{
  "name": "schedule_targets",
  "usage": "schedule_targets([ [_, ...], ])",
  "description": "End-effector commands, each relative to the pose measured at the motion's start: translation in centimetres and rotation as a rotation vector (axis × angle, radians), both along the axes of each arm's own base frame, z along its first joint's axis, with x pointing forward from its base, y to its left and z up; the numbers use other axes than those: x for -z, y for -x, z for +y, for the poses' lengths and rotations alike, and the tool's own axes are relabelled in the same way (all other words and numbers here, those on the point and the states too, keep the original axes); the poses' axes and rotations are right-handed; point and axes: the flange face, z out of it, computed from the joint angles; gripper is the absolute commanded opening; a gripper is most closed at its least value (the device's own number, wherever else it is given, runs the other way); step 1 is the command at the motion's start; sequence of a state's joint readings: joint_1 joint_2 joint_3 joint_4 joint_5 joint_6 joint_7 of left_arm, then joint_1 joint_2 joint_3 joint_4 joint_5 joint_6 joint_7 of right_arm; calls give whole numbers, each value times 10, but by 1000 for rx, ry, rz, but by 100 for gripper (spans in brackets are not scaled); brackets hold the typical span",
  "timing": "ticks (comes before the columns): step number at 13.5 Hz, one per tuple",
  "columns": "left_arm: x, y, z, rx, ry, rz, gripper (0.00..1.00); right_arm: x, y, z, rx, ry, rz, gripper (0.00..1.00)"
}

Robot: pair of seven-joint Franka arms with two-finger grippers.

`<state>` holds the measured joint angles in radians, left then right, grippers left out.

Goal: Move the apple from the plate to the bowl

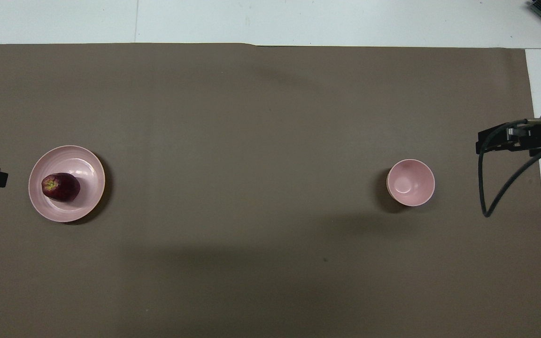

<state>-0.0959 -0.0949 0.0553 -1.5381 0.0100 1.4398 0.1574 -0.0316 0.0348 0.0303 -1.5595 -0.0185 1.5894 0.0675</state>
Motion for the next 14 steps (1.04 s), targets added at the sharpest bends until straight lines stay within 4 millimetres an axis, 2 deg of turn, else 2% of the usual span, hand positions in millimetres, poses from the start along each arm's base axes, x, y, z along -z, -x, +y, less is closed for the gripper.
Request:
schedule_targets([
  [1,-1,8,0,12,1,-5,100,-2,6,-1,18,-18,0,100],
  [7,-1,5,-2,8,1,-14,100,-3,6,-1,17,-18,-2,100],
  [10,-2,5,5,-6,1,-12,100,-4,1,-2,22,-20,-30,100],
  [14,0,7,3,-3,1,-9,100,-2,3,-1,8,-19,-23,100],
])
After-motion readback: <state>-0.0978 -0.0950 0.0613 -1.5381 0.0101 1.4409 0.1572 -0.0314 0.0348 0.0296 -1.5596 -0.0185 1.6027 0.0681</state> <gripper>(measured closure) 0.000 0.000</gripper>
